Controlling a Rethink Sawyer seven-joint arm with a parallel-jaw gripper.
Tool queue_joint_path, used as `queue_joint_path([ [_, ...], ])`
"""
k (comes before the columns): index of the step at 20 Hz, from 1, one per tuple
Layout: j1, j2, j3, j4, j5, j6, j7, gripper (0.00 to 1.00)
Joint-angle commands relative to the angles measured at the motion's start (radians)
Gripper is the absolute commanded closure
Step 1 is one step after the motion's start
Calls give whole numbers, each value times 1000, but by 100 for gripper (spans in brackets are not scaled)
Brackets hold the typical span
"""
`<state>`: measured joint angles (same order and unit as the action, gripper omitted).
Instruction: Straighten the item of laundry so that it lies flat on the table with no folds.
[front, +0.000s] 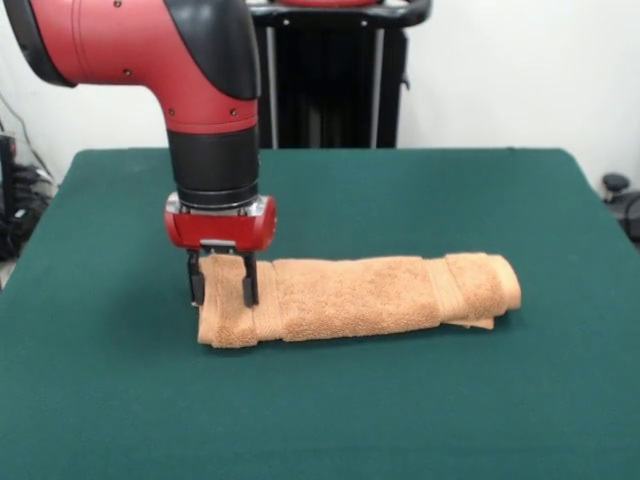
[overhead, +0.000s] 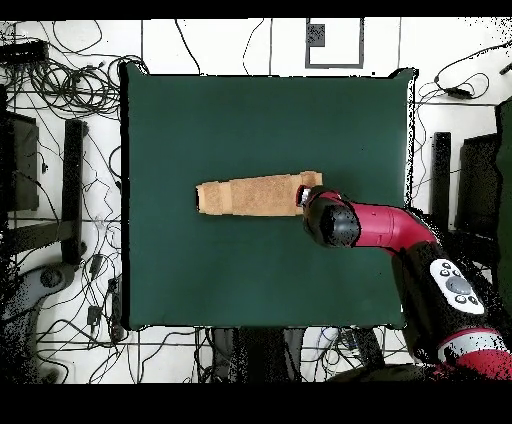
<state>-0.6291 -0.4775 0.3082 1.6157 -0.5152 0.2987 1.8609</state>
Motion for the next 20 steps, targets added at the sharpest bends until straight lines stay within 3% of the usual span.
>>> queue_joint_path([
  [1, 45, 46, 50, 9, -41, -19, 4, 0],
  [20, 43, 62, 46, 4, -65, -31, -16, 0],
])
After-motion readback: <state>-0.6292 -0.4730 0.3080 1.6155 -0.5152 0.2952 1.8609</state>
